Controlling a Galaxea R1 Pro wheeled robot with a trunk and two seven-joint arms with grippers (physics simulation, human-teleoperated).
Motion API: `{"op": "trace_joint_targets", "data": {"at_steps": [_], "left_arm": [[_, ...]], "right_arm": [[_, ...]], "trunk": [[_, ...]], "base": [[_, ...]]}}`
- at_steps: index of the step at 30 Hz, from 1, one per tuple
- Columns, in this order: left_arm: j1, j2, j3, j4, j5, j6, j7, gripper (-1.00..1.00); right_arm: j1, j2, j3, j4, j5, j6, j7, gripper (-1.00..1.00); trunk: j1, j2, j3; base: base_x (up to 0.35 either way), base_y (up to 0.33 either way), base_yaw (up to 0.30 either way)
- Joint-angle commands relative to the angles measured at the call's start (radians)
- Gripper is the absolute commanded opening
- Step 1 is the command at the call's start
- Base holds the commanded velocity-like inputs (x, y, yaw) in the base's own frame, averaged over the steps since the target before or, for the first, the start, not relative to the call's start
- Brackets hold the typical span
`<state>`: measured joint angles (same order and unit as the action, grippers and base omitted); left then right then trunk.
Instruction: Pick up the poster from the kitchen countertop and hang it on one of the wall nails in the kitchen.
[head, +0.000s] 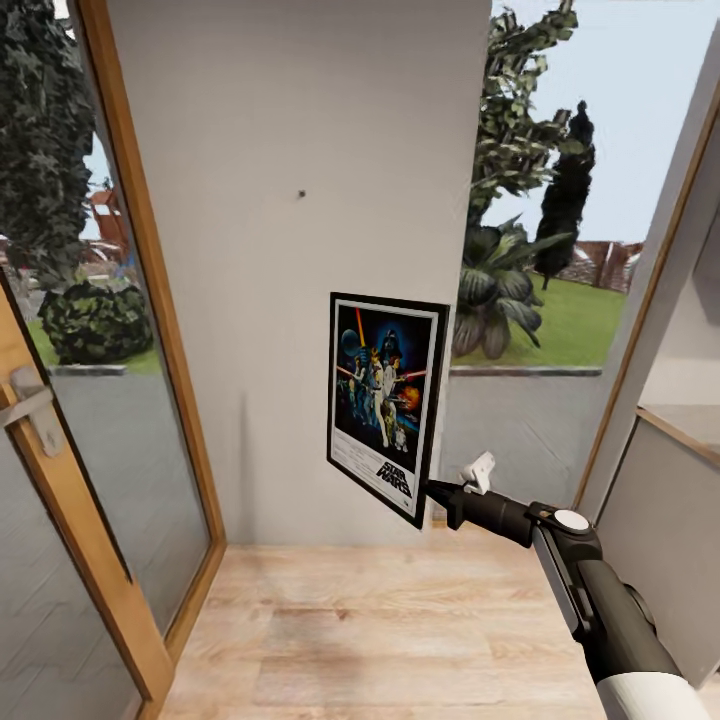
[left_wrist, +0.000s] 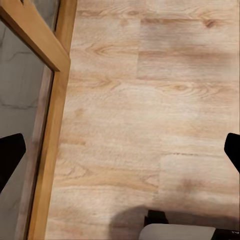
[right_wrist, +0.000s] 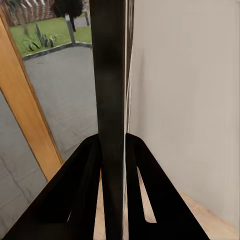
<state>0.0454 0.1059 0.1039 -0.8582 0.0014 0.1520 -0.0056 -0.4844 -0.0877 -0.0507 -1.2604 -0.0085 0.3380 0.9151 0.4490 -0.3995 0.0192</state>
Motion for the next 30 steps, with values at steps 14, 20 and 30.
{"op": "trace_joint_targets", "data": {"at_steps": [14,20,30], "left_arm": [[0.001,0.0,0.0,-0.002,-0.001,0.006,-0.001,1.0],[0.001,0.0,0.0,-0.002,-0.001,0.006,-0.001,1.0],[0.001,0.002,0.006,0.015,0.001,-0.019,-0.001,1.0]], "right_arm": [[0.0,0.0,-0.001,-0.001,-0.004,0.01,0.007,-1.0],[0.001,0.0,-0.001,-0.002,-0.005,0.01,0.007,-1.0],[0.0,0.004,0.007,-0.006,-0.005,0.011,0.055,-1.0]], "trunk": [[0.001,0.0,0.0],[0.001,0.0,0.0],[0.001,0.0,0.0]], "base": [[0.335,0.119,0.0],[0.335,0.074,0.0],[0.057,0.003,0.0]]}}
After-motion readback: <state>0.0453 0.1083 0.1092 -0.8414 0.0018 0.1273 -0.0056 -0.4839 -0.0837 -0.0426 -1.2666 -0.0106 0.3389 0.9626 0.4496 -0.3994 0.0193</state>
